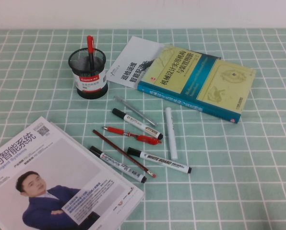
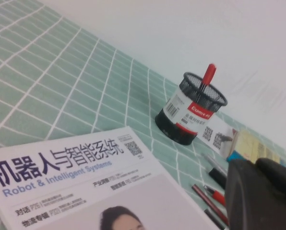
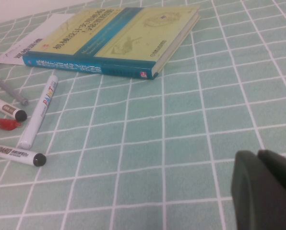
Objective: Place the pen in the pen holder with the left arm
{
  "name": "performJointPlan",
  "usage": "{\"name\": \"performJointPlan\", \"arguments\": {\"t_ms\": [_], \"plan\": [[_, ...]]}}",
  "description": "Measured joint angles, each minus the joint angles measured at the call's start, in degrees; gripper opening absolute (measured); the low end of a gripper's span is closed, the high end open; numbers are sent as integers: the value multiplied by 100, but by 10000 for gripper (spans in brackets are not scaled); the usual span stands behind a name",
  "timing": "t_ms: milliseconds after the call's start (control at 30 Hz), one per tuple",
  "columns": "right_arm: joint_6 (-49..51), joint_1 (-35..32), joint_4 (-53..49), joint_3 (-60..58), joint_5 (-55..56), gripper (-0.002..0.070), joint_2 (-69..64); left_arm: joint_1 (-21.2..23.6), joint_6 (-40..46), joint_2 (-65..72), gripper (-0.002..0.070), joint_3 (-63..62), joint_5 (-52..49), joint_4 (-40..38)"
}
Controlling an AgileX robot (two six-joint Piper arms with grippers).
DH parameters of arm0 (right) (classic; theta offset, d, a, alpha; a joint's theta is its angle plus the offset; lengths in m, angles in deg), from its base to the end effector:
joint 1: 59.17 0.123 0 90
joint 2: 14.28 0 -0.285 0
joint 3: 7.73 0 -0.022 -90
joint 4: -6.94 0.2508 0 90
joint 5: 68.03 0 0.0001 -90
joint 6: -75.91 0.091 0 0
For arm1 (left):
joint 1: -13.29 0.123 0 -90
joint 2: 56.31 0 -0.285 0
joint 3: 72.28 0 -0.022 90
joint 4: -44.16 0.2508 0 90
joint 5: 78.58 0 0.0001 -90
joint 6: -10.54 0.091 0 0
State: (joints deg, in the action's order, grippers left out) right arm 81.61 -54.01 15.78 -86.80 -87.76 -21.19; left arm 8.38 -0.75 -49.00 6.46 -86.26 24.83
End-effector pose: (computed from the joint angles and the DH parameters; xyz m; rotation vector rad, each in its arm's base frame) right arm 0.0526 0.0095 0.1724 0.1066 1.8471 0.2818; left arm 0.0562 -0.0089 0.1932 -0.3317 1.6190 -0.5086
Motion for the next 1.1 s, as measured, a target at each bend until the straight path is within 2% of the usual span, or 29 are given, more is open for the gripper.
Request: {"name": "performJointPlan", "arguments": {"t_ms": [267,533,867,1100], "plan": [[0,0,0,0,0,-20,0,0,-87,0,-4,0,-10,-174],[0,0,0,0,0,-20,0,0,-27,627,-4,-1027,-978,-244],[0,0,0,0,0,-20,0,0,1168,2937,-4,-2961,-2904,-244],[0,0,0,0,0,-20,0,0,2365,4361,-4,-3775,-3642,-488]]}}
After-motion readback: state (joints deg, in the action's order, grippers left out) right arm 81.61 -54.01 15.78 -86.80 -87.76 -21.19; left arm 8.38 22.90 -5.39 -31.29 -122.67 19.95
